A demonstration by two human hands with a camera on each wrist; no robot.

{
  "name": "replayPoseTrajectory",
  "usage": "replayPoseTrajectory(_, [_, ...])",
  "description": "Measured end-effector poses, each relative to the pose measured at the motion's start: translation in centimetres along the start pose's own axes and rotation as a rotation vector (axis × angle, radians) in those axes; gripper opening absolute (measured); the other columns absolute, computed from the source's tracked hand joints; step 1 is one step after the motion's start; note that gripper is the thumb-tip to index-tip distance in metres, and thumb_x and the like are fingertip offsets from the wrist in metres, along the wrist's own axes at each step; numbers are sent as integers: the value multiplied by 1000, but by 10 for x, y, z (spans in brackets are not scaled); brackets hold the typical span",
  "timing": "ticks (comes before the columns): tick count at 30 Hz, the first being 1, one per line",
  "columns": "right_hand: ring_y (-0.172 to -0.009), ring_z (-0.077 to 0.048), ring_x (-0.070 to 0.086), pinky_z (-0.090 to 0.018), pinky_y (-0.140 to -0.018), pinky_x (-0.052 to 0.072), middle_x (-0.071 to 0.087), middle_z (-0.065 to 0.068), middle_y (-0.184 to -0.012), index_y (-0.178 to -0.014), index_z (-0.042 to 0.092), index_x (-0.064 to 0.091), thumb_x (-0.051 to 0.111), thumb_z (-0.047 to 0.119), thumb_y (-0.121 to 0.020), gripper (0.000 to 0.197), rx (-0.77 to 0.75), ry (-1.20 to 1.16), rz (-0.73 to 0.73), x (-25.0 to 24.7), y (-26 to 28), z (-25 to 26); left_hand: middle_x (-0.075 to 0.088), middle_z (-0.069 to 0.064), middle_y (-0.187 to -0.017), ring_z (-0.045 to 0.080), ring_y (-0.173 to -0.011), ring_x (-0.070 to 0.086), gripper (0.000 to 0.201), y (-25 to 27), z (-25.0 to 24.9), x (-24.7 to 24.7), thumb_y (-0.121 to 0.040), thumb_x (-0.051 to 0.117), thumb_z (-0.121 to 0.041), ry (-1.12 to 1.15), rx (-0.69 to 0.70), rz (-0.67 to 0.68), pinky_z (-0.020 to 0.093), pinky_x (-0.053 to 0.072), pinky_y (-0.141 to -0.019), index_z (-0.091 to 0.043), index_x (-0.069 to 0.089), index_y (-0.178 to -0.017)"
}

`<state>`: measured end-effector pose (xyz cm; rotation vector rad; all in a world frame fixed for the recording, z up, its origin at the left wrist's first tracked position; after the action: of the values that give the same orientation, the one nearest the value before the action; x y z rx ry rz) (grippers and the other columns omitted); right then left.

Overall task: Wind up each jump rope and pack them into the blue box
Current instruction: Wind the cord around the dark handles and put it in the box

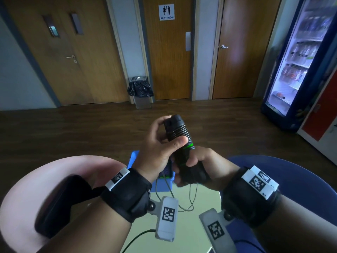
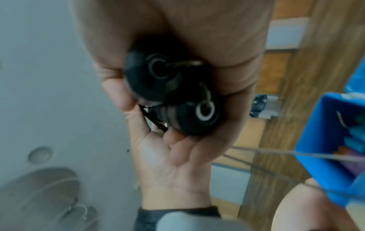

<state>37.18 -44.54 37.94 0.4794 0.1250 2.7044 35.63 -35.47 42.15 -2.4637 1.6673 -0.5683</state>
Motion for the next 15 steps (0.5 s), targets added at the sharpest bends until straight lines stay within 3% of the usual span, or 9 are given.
replayPoseTrajectory(2, [-69, -33, 61, -40, -72, 52, 56, -17, -81, -96, 2, 56, 59, 17, -50, 48, 17, -108, 153, 10, 3, 0, 73, -6, -84, 13, -67, 67, 66, 1, -6, 4, -57, 83, -35, -86, 11, 11, 22, 47, -44, -29, 56, -117])
replayPoseTrajectory(4, [-70, -33, 62, -38, -70, 51, 55, -16, -81, -96, 4, 56, 68, 23, -47, 54, 13, -163, 244, 14, 5, 2, 72, -5, -85, 21, -67, 63, 65, -1, -10, 7, -61, 82, -36, -125, 8, 44, 22, 45, -41, -29, 56, -121])
replayPoseTrajectory(6, [-72, -33, 62, -39, -72, 50, 57, -16, -81, -97, 4, 57, 68, 25, -50, 53, 11, -210, 297, 14, 6, 3, 71, -3, -88, 27, -64, 59, 66, -2, -12, 9, -67, 82, -30, -147, 9, 104, 24, 46, -42, -27, 54, -128])
replayPoseTrajectory(9, [-79, -35, 65, -42, -78, 52, 63, -19, -89, -102, 4, 60, 63, 25, -59, 48, 16, -243, 299, 10, 6, 1, 69, -1, -87, 18, -49, 54, 63, -2, -12, 7, -76, 76, -15, -192, 33, 105, 22, 45, -41, -21, 50, -133])
replayPoseTrajectory(11, [-83, -35, 65, -43, -81, 51, 65, -21, -96, -106, 4, 62, 57, 26, -67, 45, 48, -205, 216, 3, 3, -3, 70, 1, -88, 20, -53, 56, 59, -3, -9, -1, -76, 75, -14, -194, 41, 32, 24, 48, -46, -18, 52, -131])
replayPoseTrajectory(12, [-82, -35, 65, -42, -81, 51, 65, -22, -97, -107, 3, 63, 54, 25, -71, 43, 63, -165, 133, -3, 1, -4, 71, 4, -93, 22, -64, 62, 59, -4, -7, -6, -76, 77, -12, -194, 38, -15, 26, 53, -55, -14, 53, -130])
replayPoseTrajectory(14, [-73, -32, 65, -39, -70, 51, 66, -20, -91, -102, 3, 64, 55, 22, -79, 31, 29, 25, -125, -25, -5, 2, 72, 11, -106, 16, -85, 68, 58, -5, -4, -17, -78, 81, -4, -222, 29, -109, 26, 56, -76, -9, 53, -128])
replayPoseTrajectory(15, [-69, -30, 64, -39, -63, 51, 67, -18, -86, -99, 4, 64, 59, 21, -80, 26, -22, 198, -264, -37, -6, 10, 72, 12, -107, 10, -86, 68, 56, -6, -3, -22, -78, 81, -2, -259, 30, -150, 22, 55, -77, -8, 54, -126])
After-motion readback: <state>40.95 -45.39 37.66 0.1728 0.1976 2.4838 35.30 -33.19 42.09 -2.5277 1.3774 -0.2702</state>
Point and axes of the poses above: each hand's wrist, its own y-axis away from the middle knuckle, its own x-axis out of the palm, z = x × y, the point moved 9 cm from there along -y, towards the middle knuckle
